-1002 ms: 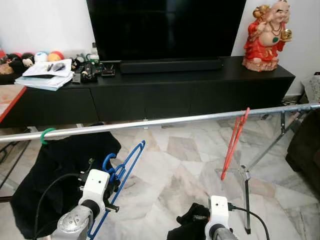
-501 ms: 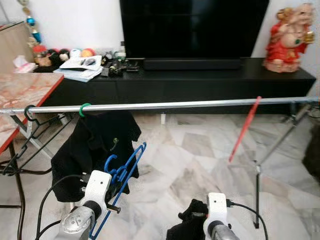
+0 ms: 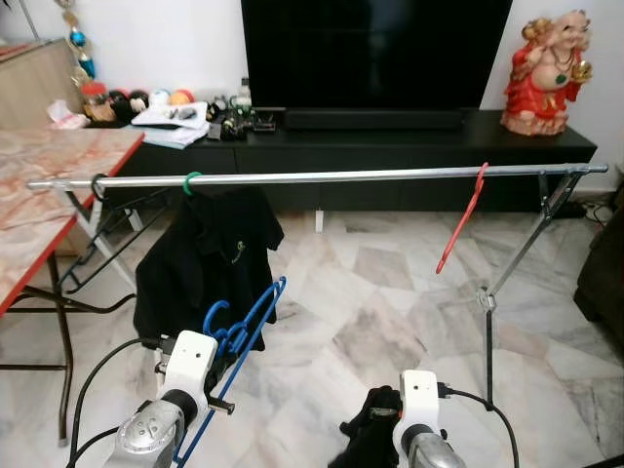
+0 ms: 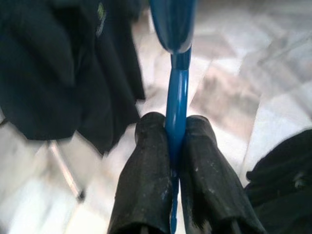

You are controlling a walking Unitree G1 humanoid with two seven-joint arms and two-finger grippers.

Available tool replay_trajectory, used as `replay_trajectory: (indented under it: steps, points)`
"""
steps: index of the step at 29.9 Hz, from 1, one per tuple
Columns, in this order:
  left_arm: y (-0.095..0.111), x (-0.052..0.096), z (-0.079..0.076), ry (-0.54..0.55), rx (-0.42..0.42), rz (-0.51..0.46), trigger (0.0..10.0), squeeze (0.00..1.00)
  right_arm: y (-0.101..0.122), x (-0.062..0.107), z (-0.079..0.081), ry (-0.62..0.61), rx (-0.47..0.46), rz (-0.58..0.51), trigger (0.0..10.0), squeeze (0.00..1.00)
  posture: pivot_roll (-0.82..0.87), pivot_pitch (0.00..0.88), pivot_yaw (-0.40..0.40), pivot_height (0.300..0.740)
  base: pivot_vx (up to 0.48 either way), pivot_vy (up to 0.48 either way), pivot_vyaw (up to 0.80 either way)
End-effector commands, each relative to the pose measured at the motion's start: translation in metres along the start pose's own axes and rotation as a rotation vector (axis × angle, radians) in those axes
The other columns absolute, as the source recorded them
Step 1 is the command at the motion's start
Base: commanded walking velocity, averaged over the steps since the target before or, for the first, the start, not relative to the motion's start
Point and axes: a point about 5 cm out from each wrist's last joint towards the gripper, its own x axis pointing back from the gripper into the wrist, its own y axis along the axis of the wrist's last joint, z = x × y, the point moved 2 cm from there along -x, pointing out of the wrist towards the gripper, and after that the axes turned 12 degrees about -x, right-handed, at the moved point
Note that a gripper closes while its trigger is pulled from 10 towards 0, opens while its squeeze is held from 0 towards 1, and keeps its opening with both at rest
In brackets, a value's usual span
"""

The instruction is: Hang hanger

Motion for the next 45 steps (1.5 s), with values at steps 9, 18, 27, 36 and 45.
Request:
replay_trajectory:
  steps: [9, 18, 27, 36, 45]
  points:
    - [0.005, -0.003, 0.002, -0.053, -0.061, 0.012, 10.0, 0.00, 0.031, -0.006, 0.010, 0.039, 0.012, -0.100, 10.0, 0.00, 0.19, 0.000, 0.023, 0.740, 0.000, 0.000, 0.00]
    - [-0.005, 0.009, -0.014, -0.442, -0.266, 0.140, 10.0, 0.00, 0.063, -0.012, 0.020, 0.088, 0.068, -0.154, 10.0, 0.00, 0.20, 0.000, 0.007, 0.740, 0.000, 0.000, 0.00]
    - [0.002, 0.026, -0.027, -0.795, -0.362, 0.169, 10.0, 0.00, 0.090, -0.016, 0.030, 0.120, 0.119, -0.198, 10.0, 0.00, 0.19, 0.000, -0.006, 0.740, 0.000, 0.000, 0.00]
    - [0.027, 0.009, -0.039, -0.802, -0.289, 0.071, 10.0, 0.00, 0.099, -0.017, 0.041, 0.170, 0.150, -0.207, 10.0, 0.00, 0.19, 0.000, -0.013, 0.740, 0.000, 0.000, 0.00]
    - [0.024, 0.005, -0.031, -0.739, -0.297, 0.101, 10.0, 0.00, 0.099, -0.017, 0.039, 0.177, 0.162, -0.198, 10.0, 0.00, 0.19, 0.000, -0.017, 0.740, 0.000, 0.000, 0.00]
